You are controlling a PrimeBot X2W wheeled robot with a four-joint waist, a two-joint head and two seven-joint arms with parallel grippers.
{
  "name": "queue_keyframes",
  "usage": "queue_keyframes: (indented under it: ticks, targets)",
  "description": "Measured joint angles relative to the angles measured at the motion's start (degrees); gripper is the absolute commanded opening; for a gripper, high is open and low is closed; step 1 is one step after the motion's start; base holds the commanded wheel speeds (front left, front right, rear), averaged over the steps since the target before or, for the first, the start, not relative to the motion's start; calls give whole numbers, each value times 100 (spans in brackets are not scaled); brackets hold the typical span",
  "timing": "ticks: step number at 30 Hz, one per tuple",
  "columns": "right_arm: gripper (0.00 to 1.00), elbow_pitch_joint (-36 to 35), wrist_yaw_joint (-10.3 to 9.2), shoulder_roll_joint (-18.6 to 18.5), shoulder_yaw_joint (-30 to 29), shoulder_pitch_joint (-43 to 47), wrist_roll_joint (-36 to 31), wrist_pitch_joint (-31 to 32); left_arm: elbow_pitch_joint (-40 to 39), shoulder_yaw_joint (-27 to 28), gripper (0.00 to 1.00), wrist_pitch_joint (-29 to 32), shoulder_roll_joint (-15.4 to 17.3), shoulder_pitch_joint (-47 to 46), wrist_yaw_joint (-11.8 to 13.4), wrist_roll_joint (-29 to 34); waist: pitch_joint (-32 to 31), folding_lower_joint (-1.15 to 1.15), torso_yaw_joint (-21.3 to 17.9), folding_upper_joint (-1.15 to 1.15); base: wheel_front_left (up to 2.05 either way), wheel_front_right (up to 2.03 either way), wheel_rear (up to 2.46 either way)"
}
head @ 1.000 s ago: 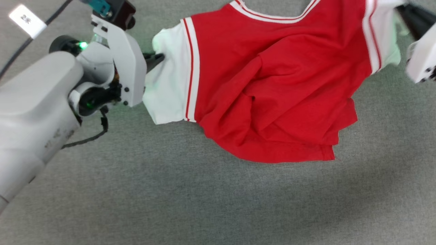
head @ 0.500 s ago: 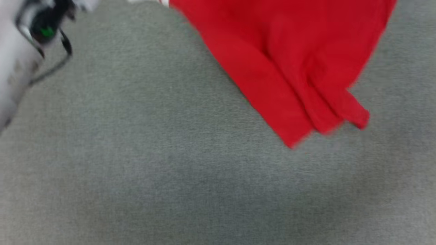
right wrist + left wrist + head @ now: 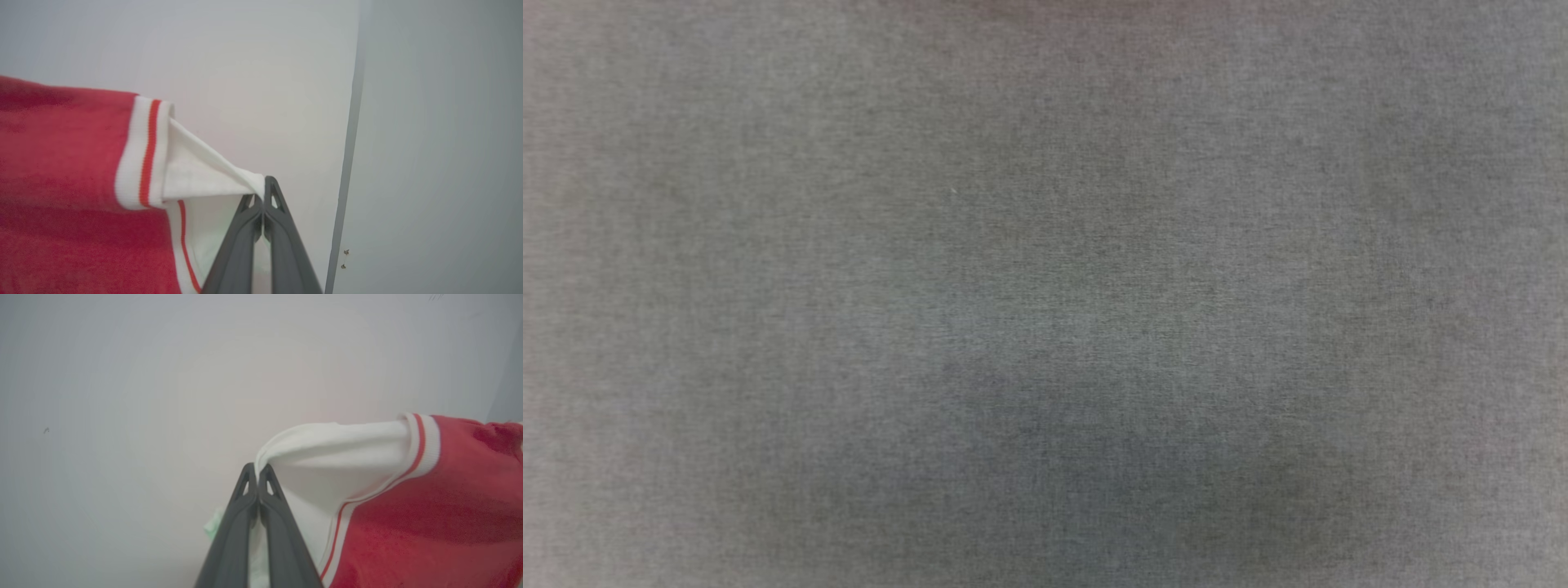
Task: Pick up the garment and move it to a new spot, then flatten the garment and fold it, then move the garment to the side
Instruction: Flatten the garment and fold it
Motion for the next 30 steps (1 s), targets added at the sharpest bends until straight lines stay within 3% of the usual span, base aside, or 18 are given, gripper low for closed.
queue_keyframes:
  ticks: [6, 9, 14, 20, 25, 30]
  targets:
    - [0, 7, 0, -16, 435, 602, 123, 119, -70, 230, 0, 5, -168, 1038, -81, 58, -158, 0, 120, 0, 0, 0, 0]
    - [0, -333, -1, -152, 771, 1157, 434, 305, -514, 223, 0, 1, -178, 1703, -82, -159, -255, 0, 168, 0, 0, 0, 0]
    - [0, -1390, -1, -633, 1318, 2425, 1076, 692, -1373, 253, 0, 1, 151, 2983, -88, -600, -458, 0, 218, 0, 0, 0, 0]
    - [0, -2913, -1, -1485, 1559, 4130, 1752, 1470, -2483, 124, 0, 2, 638, 4542, -88, -818, -767, 0, 231, 0, 0, 0, 0]
    - [0, -3985, -1, -2015, 1352, 5507, 2064, 2078, -3152, 449, 0, 2, 851, 5703, -88, -766, -1049, 0, 232, 0, 0, 0, 0]
    - [0, -4923, -1, -2242, 1000, 6851, 2150, 2718, -3687, 687, 0, 3, 1006, 6896, -66, -676, -1350, 0, 249, 0, 0, 0, 0]
